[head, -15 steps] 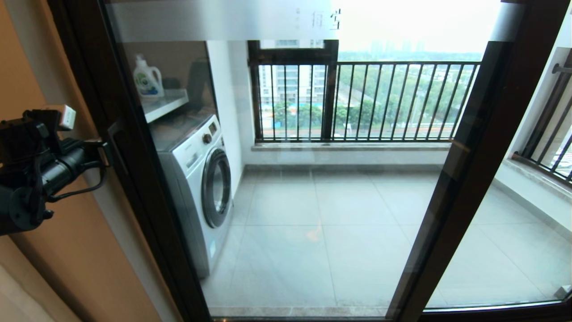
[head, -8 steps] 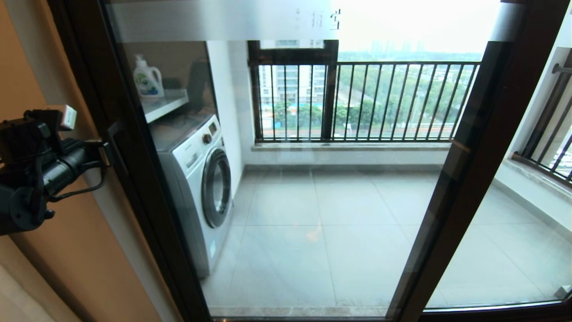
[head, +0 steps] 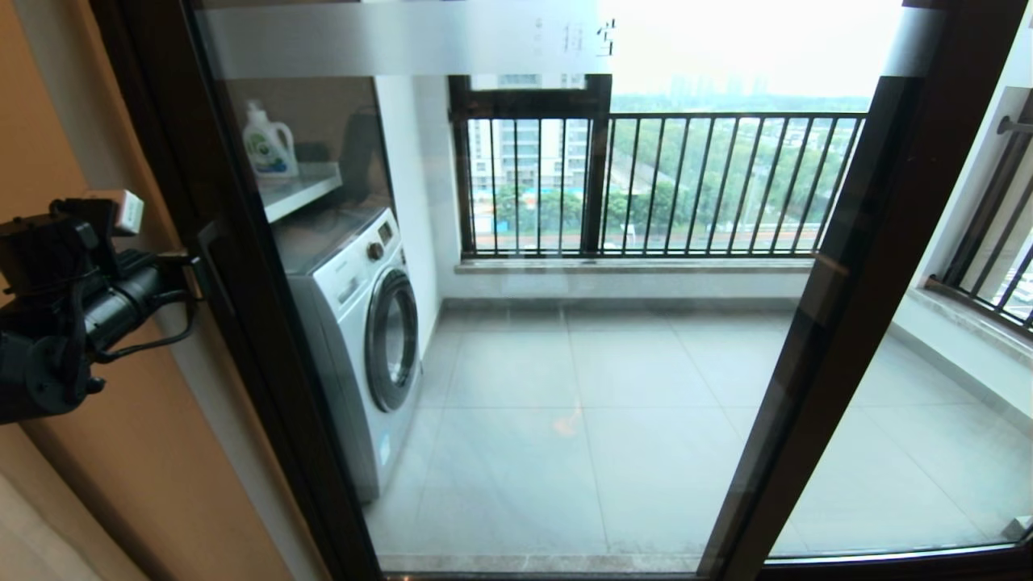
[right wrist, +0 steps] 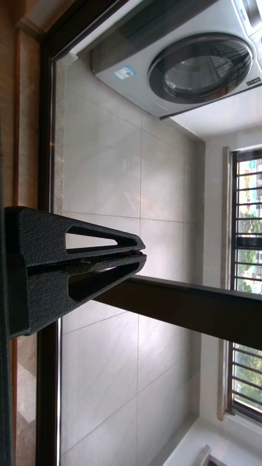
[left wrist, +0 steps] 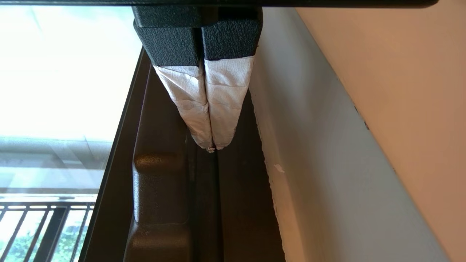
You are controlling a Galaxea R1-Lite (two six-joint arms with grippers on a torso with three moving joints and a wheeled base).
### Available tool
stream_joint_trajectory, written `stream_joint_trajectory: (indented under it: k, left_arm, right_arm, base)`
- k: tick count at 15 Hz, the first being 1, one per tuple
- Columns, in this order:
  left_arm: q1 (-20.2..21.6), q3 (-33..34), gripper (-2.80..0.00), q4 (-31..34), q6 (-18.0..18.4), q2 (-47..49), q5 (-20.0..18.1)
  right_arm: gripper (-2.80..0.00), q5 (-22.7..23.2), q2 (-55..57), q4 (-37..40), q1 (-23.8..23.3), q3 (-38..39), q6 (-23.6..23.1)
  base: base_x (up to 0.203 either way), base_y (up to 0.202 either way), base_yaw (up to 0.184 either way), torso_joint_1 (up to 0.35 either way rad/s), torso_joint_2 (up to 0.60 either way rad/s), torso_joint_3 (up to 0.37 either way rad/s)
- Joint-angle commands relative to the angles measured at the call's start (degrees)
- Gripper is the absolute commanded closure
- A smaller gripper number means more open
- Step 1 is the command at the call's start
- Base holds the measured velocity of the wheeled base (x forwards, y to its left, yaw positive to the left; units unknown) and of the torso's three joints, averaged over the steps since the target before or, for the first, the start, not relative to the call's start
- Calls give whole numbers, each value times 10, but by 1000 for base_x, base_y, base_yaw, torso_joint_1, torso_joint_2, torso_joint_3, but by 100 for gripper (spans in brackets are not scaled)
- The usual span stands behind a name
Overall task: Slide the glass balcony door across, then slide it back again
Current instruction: Open the slid door
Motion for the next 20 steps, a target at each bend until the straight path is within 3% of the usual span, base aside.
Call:
stream_joint_trajectory:
  k: [1, 8, 12, 20]
  left_arm:
    - [11, -8, 0, -4, 0, 5, -2]
    - [83, -20, 0, -4, 1, -10, -14]
    - [104, -9, 0, -4, 0, -12, -26]
    - [74, -47, 0, -4, -4, 17, -25]
  right_arm:
    - [0, 0, 0, 0, 0, 0, 0]
    - [0, 0, 0, 0, 0, 0, 0]
    - [0, 0, 0, 0, 0, 0, 0]
    - [0, 0, 0, 0, 0, 0, 0]
  base:
    - [0, 0, 0, 0, 0, 0]
    - [0, 0, 0, 0, 0, 0]
    - [0, 0, 0, 0, 0, 0]
    - [0, 0, 0, 0, 0, 0]
